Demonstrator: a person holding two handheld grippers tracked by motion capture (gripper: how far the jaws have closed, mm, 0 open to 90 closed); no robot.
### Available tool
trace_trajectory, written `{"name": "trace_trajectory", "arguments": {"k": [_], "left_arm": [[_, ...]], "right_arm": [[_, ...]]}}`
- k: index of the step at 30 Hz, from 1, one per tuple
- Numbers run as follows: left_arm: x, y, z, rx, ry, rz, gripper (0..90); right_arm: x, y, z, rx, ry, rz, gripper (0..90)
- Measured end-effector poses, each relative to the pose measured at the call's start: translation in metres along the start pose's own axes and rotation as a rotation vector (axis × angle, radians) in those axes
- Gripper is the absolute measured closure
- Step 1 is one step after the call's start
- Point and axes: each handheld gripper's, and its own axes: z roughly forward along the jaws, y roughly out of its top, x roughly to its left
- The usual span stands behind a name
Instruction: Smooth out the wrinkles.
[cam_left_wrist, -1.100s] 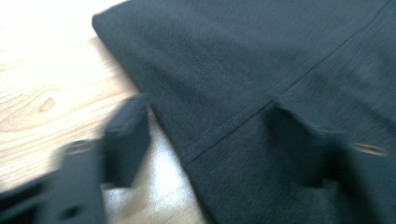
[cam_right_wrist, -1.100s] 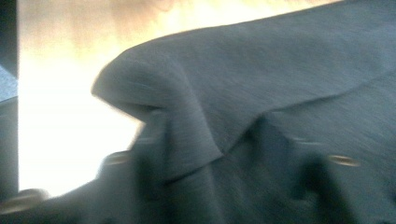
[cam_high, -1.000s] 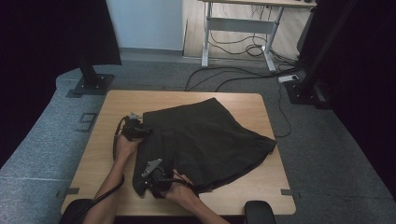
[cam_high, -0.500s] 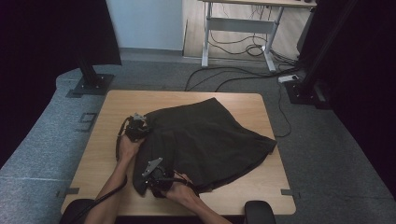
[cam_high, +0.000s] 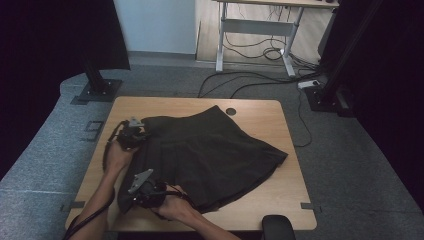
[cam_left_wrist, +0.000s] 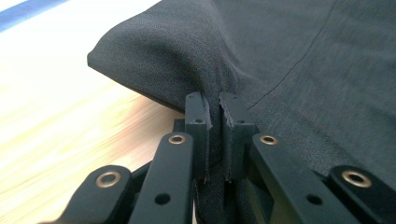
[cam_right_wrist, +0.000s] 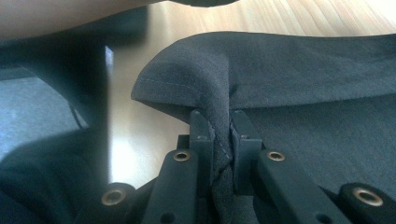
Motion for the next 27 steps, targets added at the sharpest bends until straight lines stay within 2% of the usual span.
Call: {"name": "trace_trajectory", "arguments": {"k": [1, 4, 6, 8, 9, 14, 19, 22, 27], "left_arm": [[0.006, -0.002, -0.01, 0.002, 0.008, -0.012, 82.8], [0.021, -0.007, -0.031, 0.007, 0.03, -0.049, 83.0], [0.028, -0.008, -0.036, 0.007, 0.047, -0.067, 83.4], [0.033, -0.005, -0.038, -0.006, 0.042, -0.095, 83.5], [0.034, -0.002, -0.038, -0.016, 0.038, -0.108, 83.6], [0.029, 0.02, -0.031, -0.054, 0.028, -0.11, 84.6], [0.022, 0.047, -0.025, -0.104, 0.006, -0.133, 85.0], [0.016, 0.066, -0.02, -0.121, 0.005, -0.126, 85.1], [0.004, 0.093, -0.011, -0.144, -0.005, -0.123, 85.3]], "right_arm": [[0.0, 0.0, 0.0, 0.0, 0.0, 0.0, 81.8], [0.008, 0.015, 0.0, -0.028, 0.013, -0.032, 81.8], [0.009, 0.019, -0.004, -0.04, 0.012, -0.044, 81.8], [0.003, 0.017, -0.012, -0.054, 0.015, -0.044, 81.8], [0.0, 0.015, -0.017, -0.062, 0.013, -0.028, 81.8], [-0.02, 0.003, -0.046, -0.102, -0.019, 0.02, 81.9], [-0.036, -0.011, -0.083, -0.141, -0.081, 0.064, 81.9], [-0.048, -0.021, -0.106, -0.167, -0.124, 0.098, 81.9], [-0.063, -0.037, -0.135, -0.189, -0.179, 0.141, 81.9]]}}
